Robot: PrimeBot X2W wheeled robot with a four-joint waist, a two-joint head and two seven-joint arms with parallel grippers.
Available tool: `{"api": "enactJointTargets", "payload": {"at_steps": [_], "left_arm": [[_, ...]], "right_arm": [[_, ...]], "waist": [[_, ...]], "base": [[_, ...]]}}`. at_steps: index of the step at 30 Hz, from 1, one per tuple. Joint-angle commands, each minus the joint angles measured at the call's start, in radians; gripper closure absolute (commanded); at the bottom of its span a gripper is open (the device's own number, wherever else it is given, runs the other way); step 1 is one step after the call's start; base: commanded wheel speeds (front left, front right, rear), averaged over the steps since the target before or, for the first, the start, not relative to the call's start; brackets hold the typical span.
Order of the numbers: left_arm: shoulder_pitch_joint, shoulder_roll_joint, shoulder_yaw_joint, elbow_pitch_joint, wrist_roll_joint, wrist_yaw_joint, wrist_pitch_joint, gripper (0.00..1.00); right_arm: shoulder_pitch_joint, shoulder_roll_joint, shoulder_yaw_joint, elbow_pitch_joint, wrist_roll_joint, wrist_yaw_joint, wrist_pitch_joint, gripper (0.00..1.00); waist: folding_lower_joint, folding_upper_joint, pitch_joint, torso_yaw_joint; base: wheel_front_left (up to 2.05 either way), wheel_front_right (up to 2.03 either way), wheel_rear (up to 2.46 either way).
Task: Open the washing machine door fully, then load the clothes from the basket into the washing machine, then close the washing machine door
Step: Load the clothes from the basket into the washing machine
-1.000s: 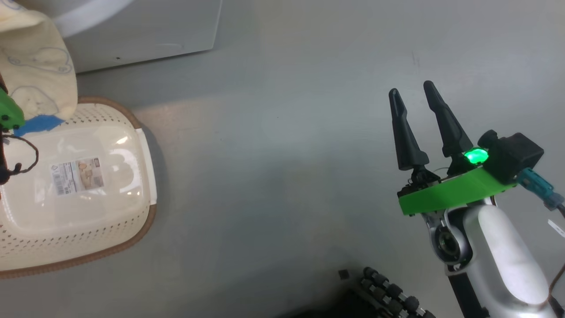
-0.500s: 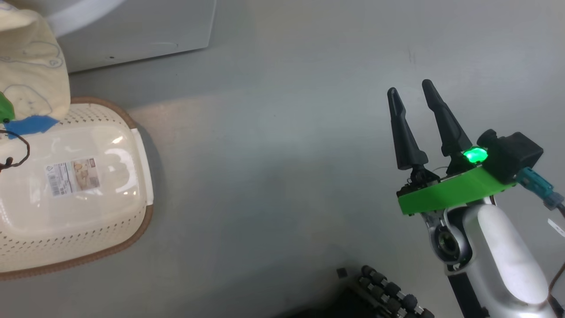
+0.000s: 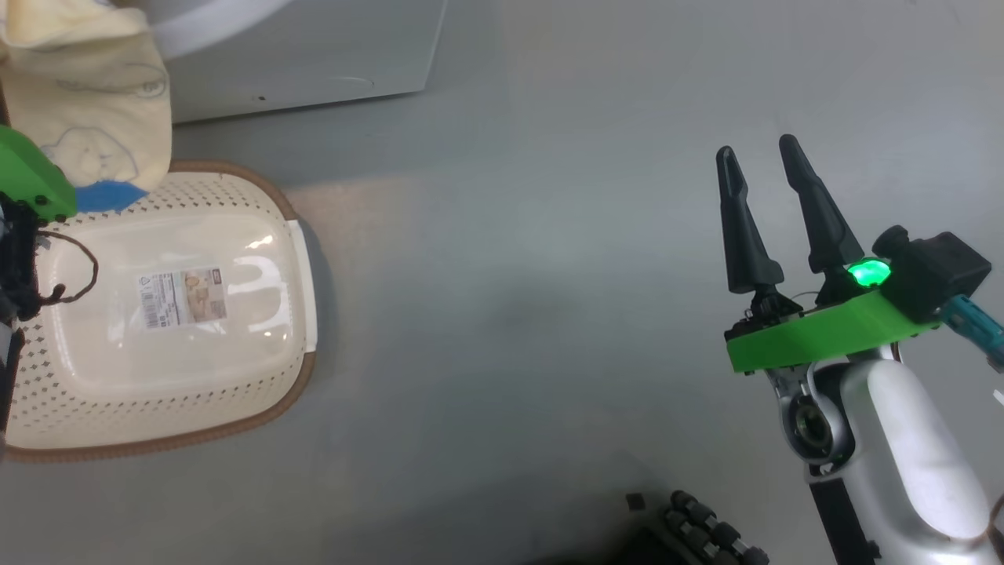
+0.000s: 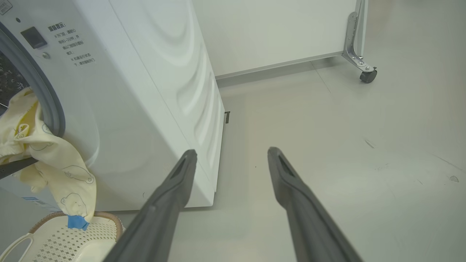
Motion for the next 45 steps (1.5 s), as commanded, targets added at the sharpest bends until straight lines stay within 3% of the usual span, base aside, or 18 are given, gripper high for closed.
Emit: {"api": "enactJointTargets", "payload": {"at_steps": [1,8,13,18,24,34,45], "left_arm": [[0.013,0.067,0.026,-0.069,-0.007,0.013,0.028,1.00],[0.053,0.156,0.037,-0.347,-0.024,0.061,0.192,1.00],[0.024,0.256,0.067,-0.509,-0.028,0.101,0.321,1.00],[-0.034,0.315,0.089,-0.561,-0.040,0.113,0.413,1.00],[-0.134,0.379,0.104,-0.531,-0.031,0.110,0.484,1.00],[-0.343,0.441,0.078,-0.383,0.059,0.064,0.462,1.00],[-0.582,0.443,0.043,-0.241,0.181,0.003,0.223,1.00]], "right_arm": [[0.020,-0.008,0.007,-0.027,-0.008,0.004,-0.007,0.00],[0.023,-0.008,0.002,-0.023,-0.010,0.004,-0.007,0.00],[0.012,-0.008,0.016,-0.028,-0.002,0.004,-0.007,0.00],[0.002,-0.008,0.026,-0.034,0.012,0.004,-0.007,0.00],[-0.004,-0.008,0.036,-0.043,0.040,0.004,-0.007,0.00],[-0.011,-0.008,0.056,-0.061,0.074,0.004,-0.007,0.00],[-0.017,-0.008,0.080,-0.080,0.097,0.004,-0.007,0.00]], "waist": [[0.0000,0.0000,-0.009,0.016],[0.0000,0.0000,-0.021,0.040],[0.0000,0.0000,-0.010,0.027],[0.0000,0.0000,0.010,0.002],[0.0000,0.0000,0.042,-0.046],[0.0000,0.0000,0.108,-0.126],[0.0000,0.0000,0.180,-0.178]], "base": [[0.00,0.00,0.00],[0.00,0.00,0.00],[0.00,0.00,0.00],[0.00,0.00,0.00],[0.00,0.00,0.00],[0.00,0.00,0.00],[0.00,0.00,0.00]]}}
